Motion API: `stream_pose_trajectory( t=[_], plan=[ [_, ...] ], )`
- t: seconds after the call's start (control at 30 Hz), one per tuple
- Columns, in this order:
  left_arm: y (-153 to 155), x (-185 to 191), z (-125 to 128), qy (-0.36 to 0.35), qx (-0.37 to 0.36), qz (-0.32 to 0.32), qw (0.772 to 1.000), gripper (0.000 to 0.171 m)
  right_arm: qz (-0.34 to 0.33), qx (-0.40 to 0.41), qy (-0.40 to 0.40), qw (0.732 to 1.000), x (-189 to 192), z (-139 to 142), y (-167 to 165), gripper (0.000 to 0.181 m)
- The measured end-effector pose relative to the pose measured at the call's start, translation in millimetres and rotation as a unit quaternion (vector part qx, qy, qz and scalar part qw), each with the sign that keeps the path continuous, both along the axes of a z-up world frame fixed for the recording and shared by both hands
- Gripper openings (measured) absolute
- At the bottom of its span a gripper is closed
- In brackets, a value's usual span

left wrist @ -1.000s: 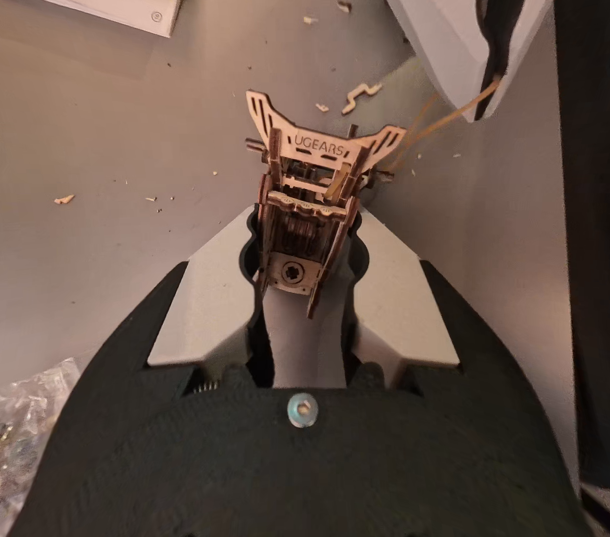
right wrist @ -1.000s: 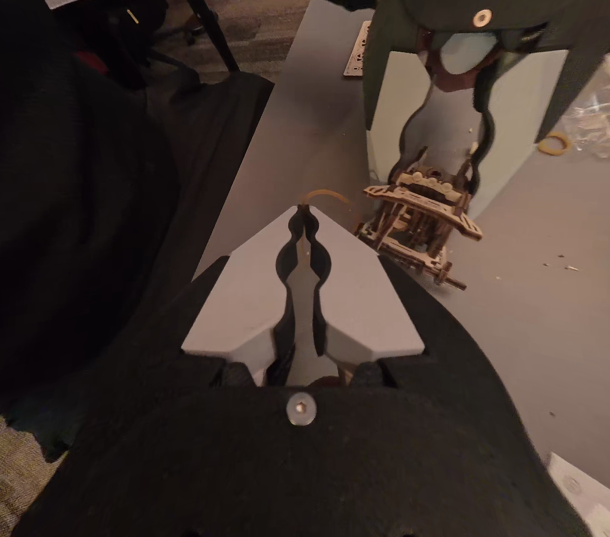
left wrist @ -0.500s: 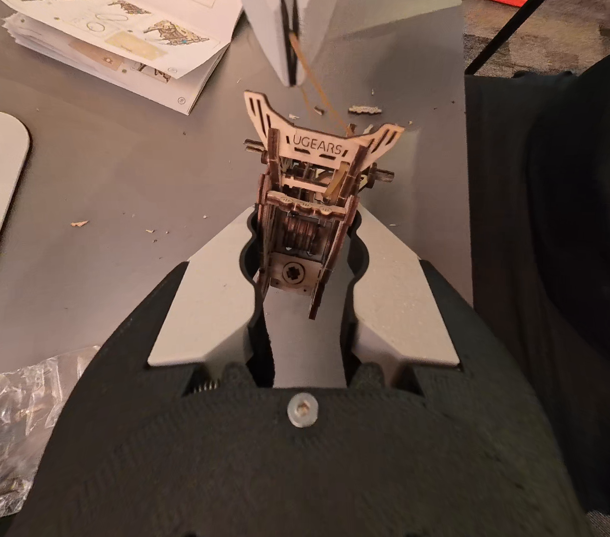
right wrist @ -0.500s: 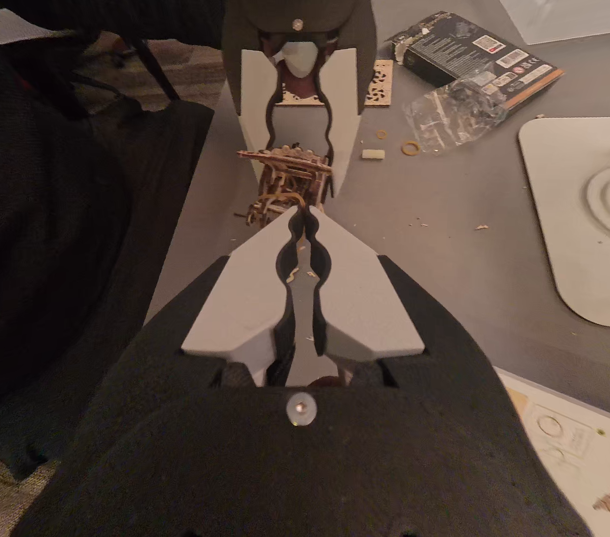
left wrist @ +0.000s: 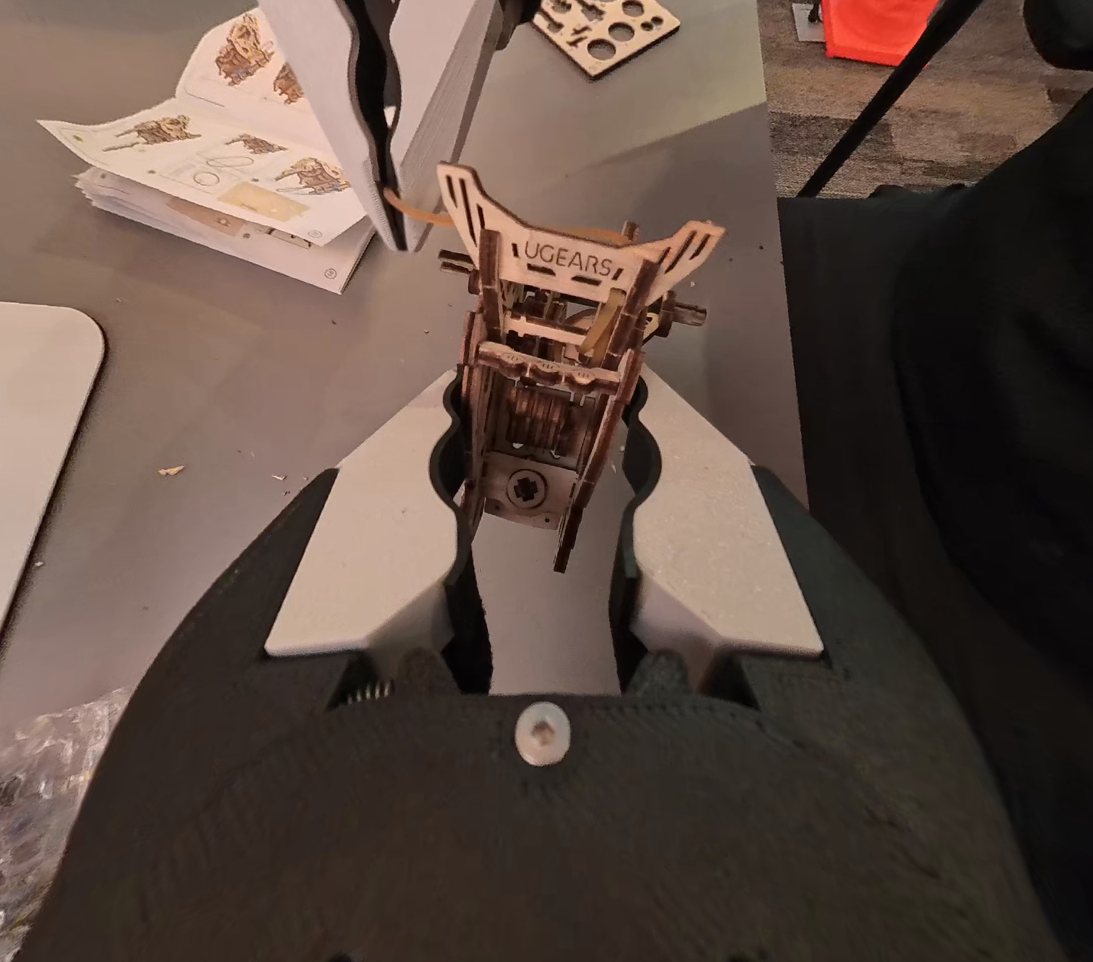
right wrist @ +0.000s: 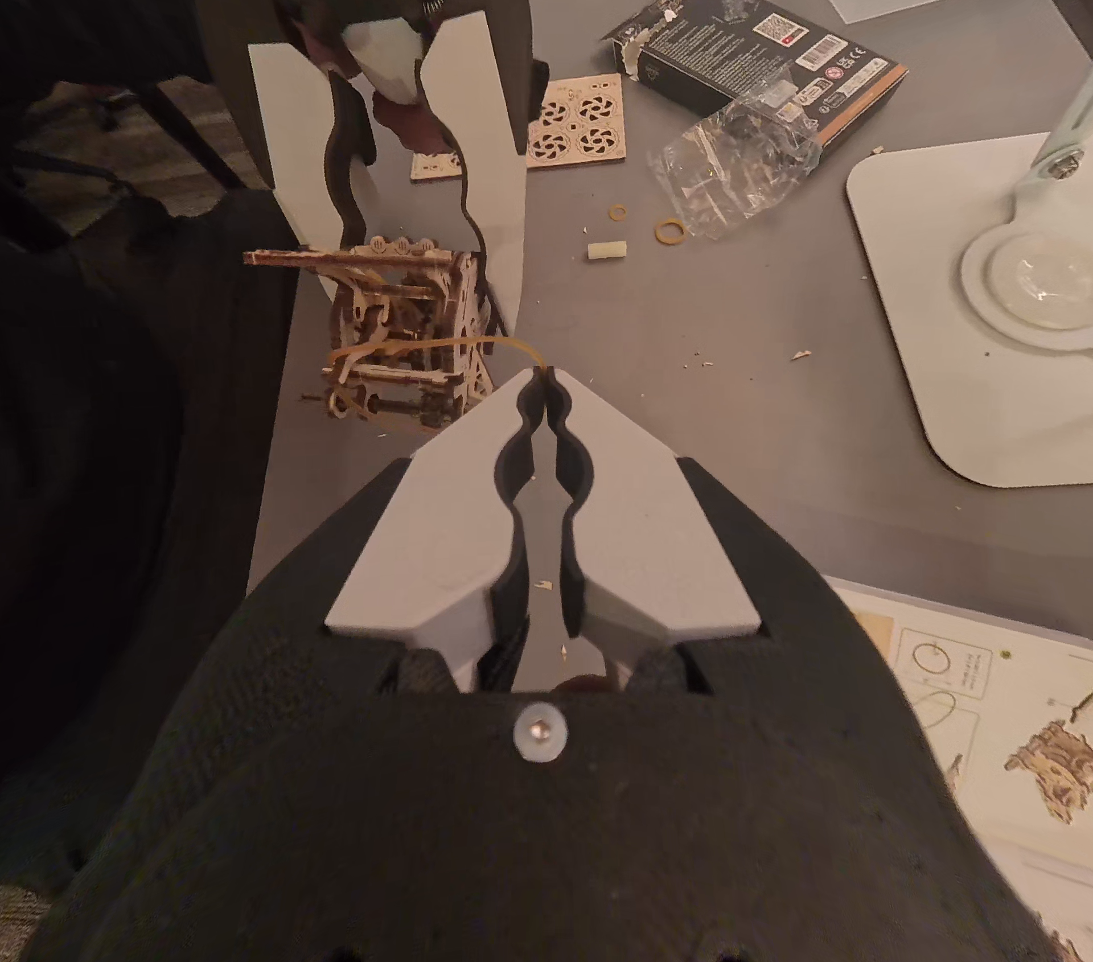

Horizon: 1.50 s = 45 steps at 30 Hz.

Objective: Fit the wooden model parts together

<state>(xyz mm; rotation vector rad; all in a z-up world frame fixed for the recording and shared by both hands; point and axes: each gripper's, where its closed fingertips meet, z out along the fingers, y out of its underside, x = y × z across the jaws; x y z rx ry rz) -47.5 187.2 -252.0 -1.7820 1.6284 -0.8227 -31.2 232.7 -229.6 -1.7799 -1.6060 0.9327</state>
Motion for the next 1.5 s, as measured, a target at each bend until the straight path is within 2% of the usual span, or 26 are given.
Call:
stream_pose_trajectory(
  t=[0.23, 0.6, 1.07, 1.33, 1.5],
  plan=[
    [4, 1, 12, -0.025, 0.005, 0.013, 1.0, 0.048, -0.016, 0.044, -0.074, 0.996, 13, -9, 3, 0.0],
    [13, 5, 31, -0.066, 0.015, 0.043, 0.997, 0.048, -0.018, 0.081, -0.154, 0.985, 21, -10, -2, 0.0],
    [33, 3, 44, -0.087, 0.02, 0.106, 0.99, 0.048, -0.021, 0.073, -0.109, 0.991, 19, 13, -26, 0.0],
    [40, 2, 50, -0.104, 0.0, 0.138, 0.985, 0.048, -0.067, 0.138, -0.036, 0.988, 17, 38, -20, 0.0],
    [46, 4, 57, -0.117, 0.001, 0.157, 0.981, 0.048, -0.094, 0.198, -0.015, 0.976, 16, 46, -17, 0.0]
  ],
)
